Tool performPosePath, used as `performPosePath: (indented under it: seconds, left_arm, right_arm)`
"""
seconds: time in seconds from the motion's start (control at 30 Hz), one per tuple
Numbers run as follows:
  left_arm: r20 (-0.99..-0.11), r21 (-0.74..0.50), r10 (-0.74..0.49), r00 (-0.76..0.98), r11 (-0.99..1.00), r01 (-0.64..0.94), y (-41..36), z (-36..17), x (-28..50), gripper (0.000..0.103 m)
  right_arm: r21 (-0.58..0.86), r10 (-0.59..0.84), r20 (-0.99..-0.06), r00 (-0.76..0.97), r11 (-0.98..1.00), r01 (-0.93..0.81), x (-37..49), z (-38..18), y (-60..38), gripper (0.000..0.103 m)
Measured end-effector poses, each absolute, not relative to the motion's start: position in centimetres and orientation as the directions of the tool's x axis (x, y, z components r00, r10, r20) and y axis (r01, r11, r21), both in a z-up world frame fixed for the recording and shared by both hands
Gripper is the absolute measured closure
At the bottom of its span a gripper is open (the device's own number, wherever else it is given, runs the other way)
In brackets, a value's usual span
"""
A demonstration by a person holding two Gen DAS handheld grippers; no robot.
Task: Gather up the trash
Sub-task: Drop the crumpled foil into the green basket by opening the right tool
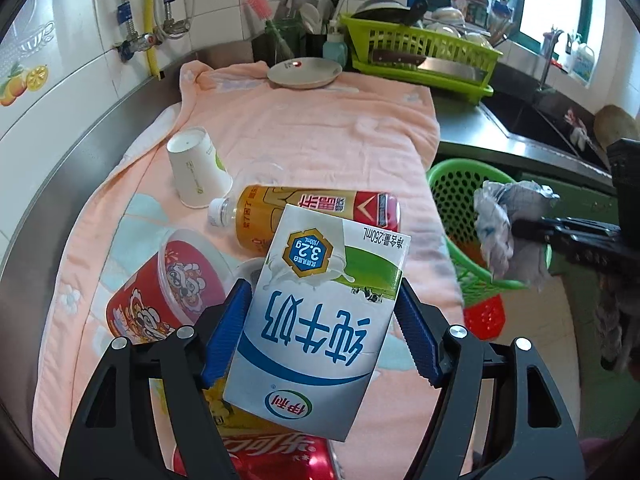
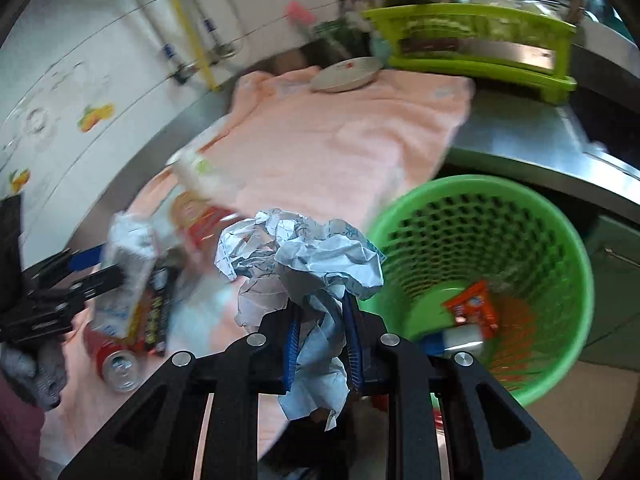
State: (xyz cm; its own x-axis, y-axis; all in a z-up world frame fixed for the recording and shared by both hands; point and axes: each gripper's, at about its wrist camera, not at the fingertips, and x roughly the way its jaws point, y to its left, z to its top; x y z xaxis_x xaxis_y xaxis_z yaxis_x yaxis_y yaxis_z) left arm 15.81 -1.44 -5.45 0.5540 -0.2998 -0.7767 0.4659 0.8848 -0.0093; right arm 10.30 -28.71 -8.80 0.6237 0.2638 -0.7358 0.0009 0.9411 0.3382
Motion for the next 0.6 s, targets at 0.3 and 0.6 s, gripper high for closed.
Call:
performPosePath:
  seconds: [0.3,0.6]
  left_arm:
    - [-0.743,-0.067,-0.352,0.569,0.886,0.459,-2.8,-3.5,14.1,0.032]
    - [-0.737,-0.103,-0.393,0.550,0.870,0.483,-6.3,-3.3,13.7,0.032]
  right_arm:
    - [0.272,0.135,-0.848,0.513,0.941,0.202,15.0,-14.3,-35.5,0.081]
    - [0.256,0.108,-0.838,0.534,0.944,0.210,16.6,-15.5,-36.4,0.045]
